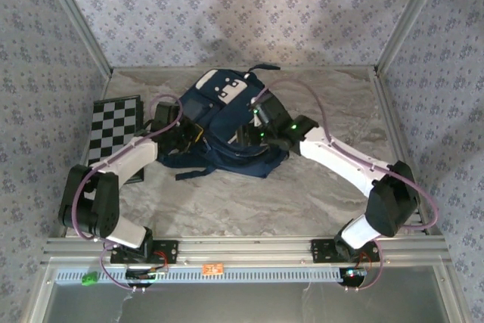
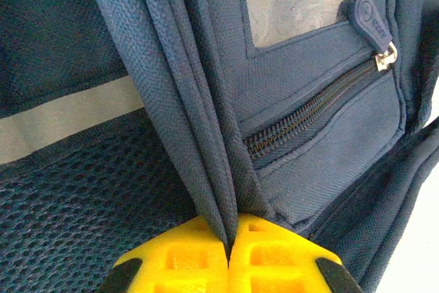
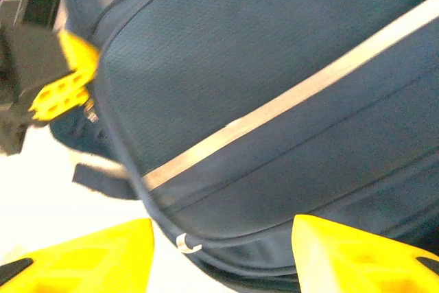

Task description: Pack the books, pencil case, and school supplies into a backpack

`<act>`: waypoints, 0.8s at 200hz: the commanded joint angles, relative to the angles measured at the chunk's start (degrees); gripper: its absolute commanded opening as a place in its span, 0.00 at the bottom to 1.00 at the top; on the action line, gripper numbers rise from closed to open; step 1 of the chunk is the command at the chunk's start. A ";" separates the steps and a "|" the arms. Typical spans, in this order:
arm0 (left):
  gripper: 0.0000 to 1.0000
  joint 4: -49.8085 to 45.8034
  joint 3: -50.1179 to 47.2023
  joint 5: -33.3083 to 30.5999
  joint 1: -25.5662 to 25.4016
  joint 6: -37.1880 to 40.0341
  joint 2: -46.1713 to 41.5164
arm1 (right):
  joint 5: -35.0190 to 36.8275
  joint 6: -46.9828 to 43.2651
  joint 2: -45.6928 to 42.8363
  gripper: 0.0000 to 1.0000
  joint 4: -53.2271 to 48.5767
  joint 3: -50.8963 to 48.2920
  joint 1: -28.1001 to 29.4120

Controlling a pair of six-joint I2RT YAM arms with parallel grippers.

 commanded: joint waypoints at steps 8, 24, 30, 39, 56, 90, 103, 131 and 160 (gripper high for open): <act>0.00 3.61 -0.25 2.92 -1.16 -2.33 -3.54 | 2.46 4.75 3.53 0.48 2.28 -0.71 6.36; 0.00 4.03 -0.90 3.21 -1.18 -3.11 -4.29 | 3.17 6.66 6.87 0.45 3.70 1.47 8.95; 0.00 4.21 -0.98 3.30 -1.25 -3.10 -4.44 | 2.87 7.00 8.11 0.43 4.84 2.23 9.86; 0.00 3.80 -0.96 3.35 -1.34 -3.09 -4.65 | 3.66 7.70 9.65 0.42 6.36 3.24 11.19; 0.00 4.20 -1.15 4.12 -1.60 -3.87 -4.93 | 6.54 9.16 12.60 0.40 9.75 4.10 12.88; 0.00 5.06 -1.77 5.50 -1.78 -4.69 -5.72 | 8.18 11.48 17.46 0.35 14.35 6.00 12.35; 0.00 5.18 -1.93 6.34 -1.86 -4.76 -5.99 | 11.37 11.47 18.24 0.35 15.82 5.89 12.74; 0.00 5.84 -2.73 7.08 -1.95 -5.12 -6.46 | 15.12 13.46 18.98 0.38 19.06 4.26 12.54; 0.00 5.76 -3.05 7.61 -1.95 -5.19 -6.69 | 18.27 13.05 19.89 0.41 19.93 5.29 12.74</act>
